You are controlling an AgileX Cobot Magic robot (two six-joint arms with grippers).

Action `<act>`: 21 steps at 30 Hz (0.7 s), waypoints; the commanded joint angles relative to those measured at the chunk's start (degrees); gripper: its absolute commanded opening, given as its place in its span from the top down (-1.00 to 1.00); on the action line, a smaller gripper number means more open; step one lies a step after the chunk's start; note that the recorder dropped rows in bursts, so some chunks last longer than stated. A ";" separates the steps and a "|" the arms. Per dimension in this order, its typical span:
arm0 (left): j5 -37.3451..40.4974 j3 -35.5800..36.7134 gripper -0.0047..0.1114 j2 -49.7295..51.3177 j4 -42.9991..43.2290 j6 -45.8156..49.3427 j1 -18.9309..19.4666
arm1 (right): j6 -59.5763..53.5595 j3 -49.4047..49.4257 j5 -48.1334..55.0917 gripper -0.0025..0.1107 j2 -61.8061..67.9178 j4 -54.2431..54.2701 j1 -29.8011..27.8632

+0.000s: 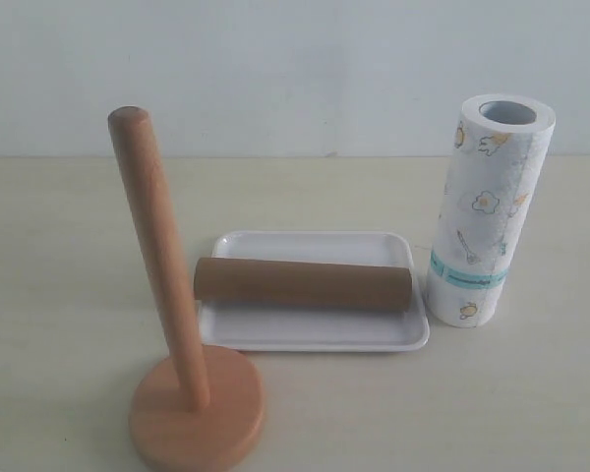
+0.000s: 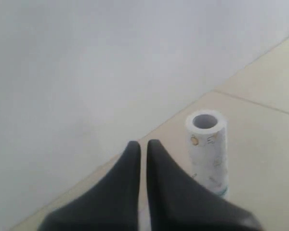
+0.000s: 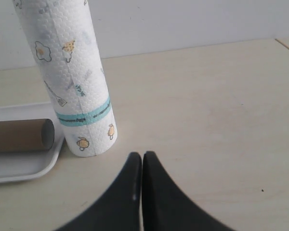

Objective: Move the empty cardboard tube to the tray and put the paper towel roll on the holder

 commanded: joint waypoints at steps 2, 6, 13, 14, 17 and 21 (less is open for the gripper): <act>-4.94 8.84 0.85 -7.14 -1.40 -5.18 -0.23 | -0.09 -0.04 -0.26 0.96 -0.24 -0.22 -0.17; -4.94 10.89 0.85 -9.20 -1.28 -5.18 -0.23 | -0.09 -0.04 -0.26 0.96 -0.24 -0.22 -0.17; -4.94 10.89 0.85 -9.33 -1.28 -5.18 -0.23 | -0.09 -0.04 -0.26 0.96 -0.24 -0.22 -0.17; -4.94 10.89 0.85 -9.33 -1.28 -5.18 -0.23 | -0.09 -0.04 -0.26 0.96 -0.24 -0.22 -0.17; -4.40 10.89 0.85 -9.31 -0.94 -5.05 -0.23 | -0.09 -0.04 -0.26 0.96 -0.24 -0.22 -0.17; -4.96 10.89 0.85 -11.13 -0.17 -3.05 0.55 | -0.09 -0.04 -0.26 0.96 -0.24 -0.22 -0.17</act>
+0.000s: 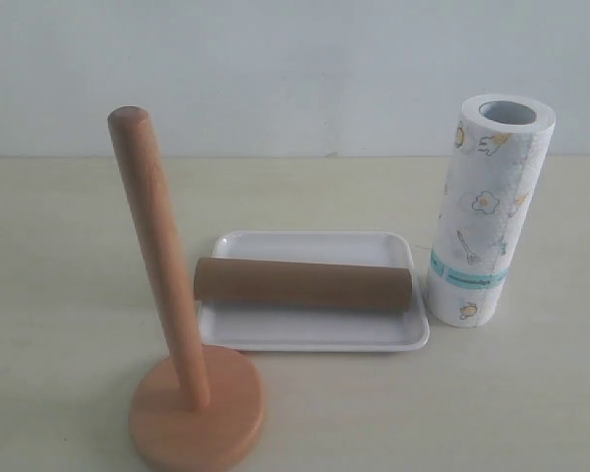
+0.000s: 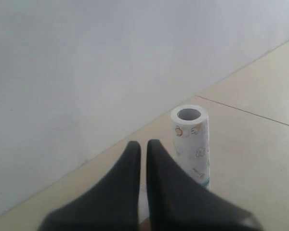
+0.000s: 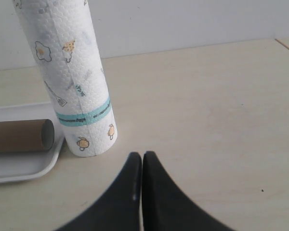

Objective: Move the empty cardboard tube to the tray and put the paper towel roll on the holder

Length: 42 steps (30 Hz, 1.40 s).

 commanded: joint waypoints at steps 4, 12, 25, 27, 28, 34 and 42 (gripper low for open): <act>-3.93 0.34 0.85 -5.94 -6.24 -0.37 4.95 | -0.09 -0.04 -0.26 0.96 -0.24 -0.22 -0.17; -4.53 10.52 0.85 -23.18 -26.92 -8.70 24.47 | -0.09 -0.04 -0.26 0.96 -0.24 -0.22 -0.17; -18.64 35.96 0.85 -46.24 -26.91 -35.50 42.30 | -0.09 -0.04 -0.26 0.96 -0.24 -0.22 -0.17; -19.93 38.81 0.85 -46.69 -26.91 -44.74 44.67 | -0.09 -0.04 -0.26 0.96 -0.24 -0.22 -0.17; -20.62 40.07 0.85 -46.69 -26.91 -48.58 45.50 | -0.09 -0.04 -0.26 0.96 -0.24 -0.22 -0.17; -22.65 45.06 0.85 -46.69 -27.90 -58.31 47.25 | -0.09 -0.04 -0.26 0.96 -0.24 -0.22 -0.17; -22.52 51.97 0.85 -46.69 -41.10 -66.95 47.14 | -0.09 -0.04 -0.26 0.96 -0.24 -0.22 -0.17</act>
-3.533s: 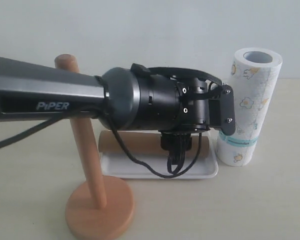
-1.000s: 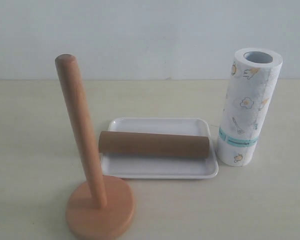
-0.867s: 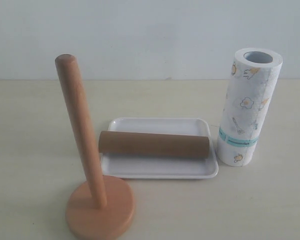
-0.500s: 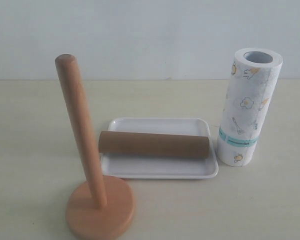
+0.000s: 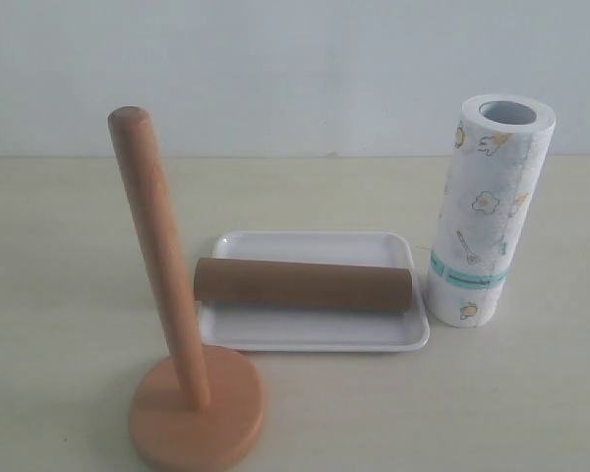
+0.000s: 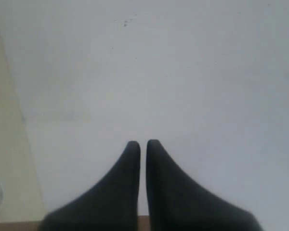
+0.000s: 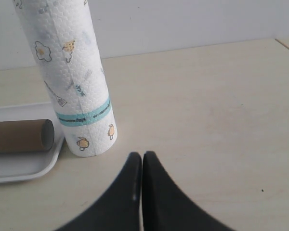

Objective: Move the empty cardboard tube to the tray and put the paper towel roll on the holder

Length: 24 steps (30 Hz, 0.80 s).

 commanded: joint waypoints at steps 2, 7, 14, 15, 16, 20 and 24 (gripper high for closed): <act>-1.08 4.27 0.85 -0.16 -6.60 -3.68 0.13 | -0.09 -0.04 -0.26 0.96 -0.24 -0.22 -0.17; -1.17 7.15 0.85 -0.16 -6.59 -3.32 0.13 | 0.03 -0.04 -0.26 0.96 -0.24 -0.22 -0.17; 3.27 7.15 0.85 -0.16 -5.85 16.45 1.75 | 0.03 -0.04 -0.26 0.96 -0.24 -0.22 -0.17; 2.40 7.15 0.85 -0.16 -5.85 23.61 2.13 | 0.03 -0.04 -0.26 0.96 -0.24 -0.22 -0.17; 1.77 7.15 0.85 -0.16 -5.51 31.80 2.36 | 0.03 -0.04 -0.26 0.96 -0.24 -0.22 -0.17; 4.58 7.15 0.85 -0.16 -5.05 71.12 3.20 | 0.03 -0.04 -0.26 0.96 -0.24 -0.22 -0.17; 10.45 7.15 0.85 -0.16 -5.05 93.11 6.05 | 0.03 -0.04 -0.26 0.96 -0.24 -0.22 -0.17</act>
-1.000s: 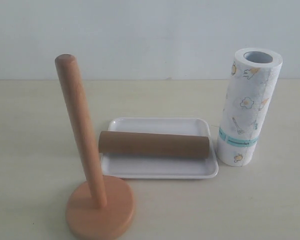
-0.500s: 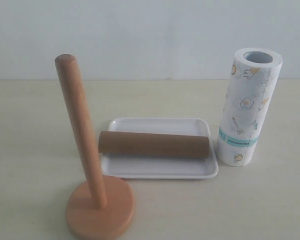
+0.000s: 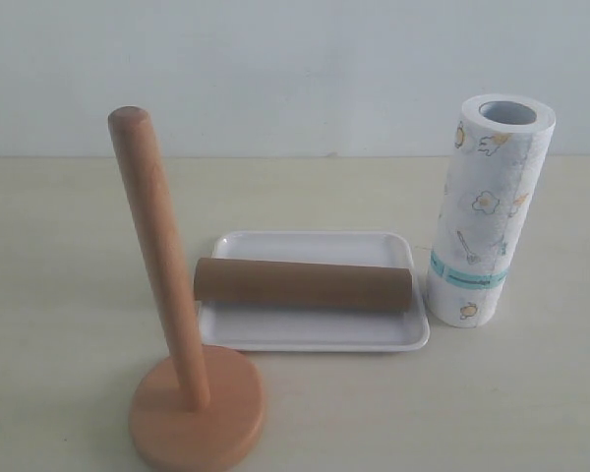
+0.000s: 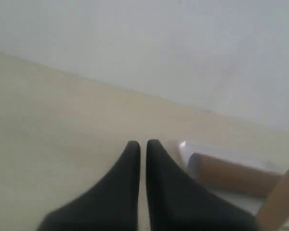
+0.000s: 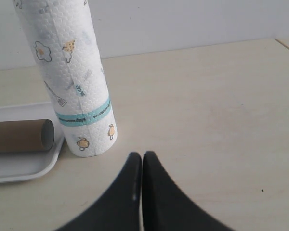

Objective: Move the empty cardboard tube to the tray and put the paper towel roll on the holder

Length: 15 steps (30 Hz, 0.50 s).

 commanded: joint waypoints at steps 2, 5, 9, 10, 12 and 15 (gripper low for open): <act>5.89 0.21 0.85 -0.16 0.19 17.00 3.17 | 0.03 -0.04 -0.26 0.96 -0.24 -0.22 -0.17; 5.89 0.21 0.85 -0.16 0.19 17.00 3.17 | 0.03 -0.04 -0.26 0.96 -0.24 -0.22 -0.17; 5.89 0.21 0.85 -0.16 0.19 17.00 3.17 | 0.03 -0.04 -0.26 0.96 -0.24 -0.22 -0.17; 5.89 0.21 0.85 -0.16 0.19 17.00 3.17 | 0.03 -0.04 -0.26 0.96 -0.24 -0.22 -0.17; 5.89 0.21 0.85 -0.16 0.19 17.00 3.17 | 0.03 -0.04 -0.26 0.96 -0.24 -0.22 -0.17; 5.81 0.21 0.85 -0.16 0.19 17.00 3.18 | 0.03 -0.04 -0.26 0.96 -0.24 -0.22 -0.17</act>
